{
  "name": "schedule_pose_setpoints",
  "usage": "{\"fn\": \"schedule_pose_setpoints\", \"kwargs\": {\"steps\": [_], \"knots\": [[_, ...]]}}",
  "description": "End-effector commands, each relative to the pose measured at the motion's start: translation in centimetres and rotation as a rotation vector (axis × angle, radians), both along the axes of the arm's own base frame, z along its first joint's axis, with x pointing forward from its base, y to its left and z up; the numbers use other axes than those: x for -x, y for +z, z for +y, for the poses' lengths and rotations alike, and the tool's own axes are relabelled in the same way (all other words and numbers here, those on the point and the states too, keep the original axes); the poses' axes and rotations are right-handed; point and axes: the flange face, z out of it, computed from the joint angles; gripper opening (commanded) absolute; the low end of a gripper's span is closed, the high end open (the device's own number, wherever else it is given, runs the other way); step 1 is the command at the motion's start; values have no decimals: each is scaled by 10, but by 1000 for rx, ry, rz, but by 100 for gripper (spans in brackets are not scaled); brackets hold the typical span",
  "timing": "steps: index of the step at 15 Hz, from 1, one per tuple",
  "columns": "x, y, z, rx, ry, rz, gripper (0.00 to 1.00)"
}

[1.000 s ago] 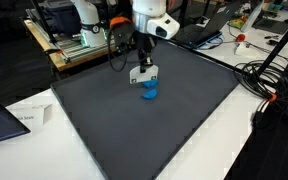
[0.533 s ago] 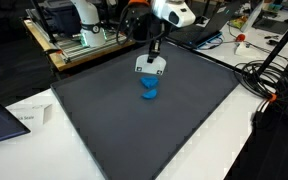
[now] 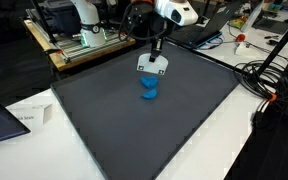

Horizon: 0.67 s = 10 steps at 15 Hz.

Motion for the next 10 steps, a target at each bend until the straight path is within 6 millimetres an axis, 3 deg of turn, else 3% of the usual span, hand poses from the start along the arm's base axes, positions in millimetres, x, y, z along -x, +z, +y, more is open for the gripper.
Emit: {"fn": "schedule_pose_setpoints", "kwargs": {"steps": [1, 10], "knots": [[-5, 4, 15, -14, -22, -46, 1], [-2, -1, 46, -141, -126, -100, 1]]}}
